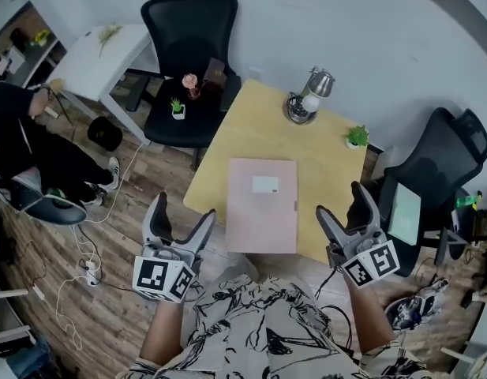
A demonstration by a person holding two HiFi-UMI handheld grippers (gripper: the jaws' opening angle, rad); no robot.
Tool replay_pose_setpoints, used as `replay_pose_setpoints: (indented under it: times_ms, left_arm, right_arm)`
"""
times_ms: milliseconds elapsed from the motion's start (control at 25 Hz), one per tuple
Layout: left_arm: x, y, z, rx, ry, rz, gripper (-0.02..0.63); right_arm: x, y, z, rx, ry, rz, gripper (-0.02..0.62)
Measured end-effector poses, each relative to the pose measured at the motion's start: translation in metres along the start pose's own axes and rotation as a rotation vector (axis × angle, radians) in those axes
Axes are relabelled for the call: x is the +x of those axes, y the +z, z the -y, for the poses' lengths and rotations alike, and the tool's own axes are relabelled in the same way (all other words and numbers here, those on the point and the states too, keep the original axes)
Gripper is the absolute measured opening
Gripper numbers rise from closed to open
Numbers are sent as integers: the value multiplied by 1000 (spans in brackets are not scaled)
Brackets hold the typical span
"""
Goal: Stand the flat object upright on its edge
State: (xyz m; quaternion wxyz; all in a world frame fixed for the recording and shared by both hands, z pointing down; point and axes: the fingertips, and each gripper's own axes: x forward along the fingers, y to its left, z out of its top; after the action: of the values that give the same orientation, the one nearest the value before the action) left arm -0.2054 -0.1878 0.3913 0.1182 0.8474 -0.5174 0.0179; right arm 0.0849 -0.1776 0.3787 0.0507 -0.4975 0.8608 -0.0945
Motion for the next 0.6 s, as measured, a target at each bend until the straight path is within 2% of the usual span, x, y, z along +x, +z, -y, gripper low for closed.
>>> replay_pose_setpoints:
  times_ms: [120, 320, 600]
  left_arm:
    - [20, -28, -9, -67, -40, -68, 472]
    - [60, -87, -20, -124, -68, -200, 472]
    - [110, -144, -30, -207, -64, -333, 472]
  right_arm:
    - [15, -28, 13, 47, -37, -52, 433]
    - [40, -96, 44, 116, -66, -215, 437]
    - [67, -162, 82, 205, -63, -368, 437]
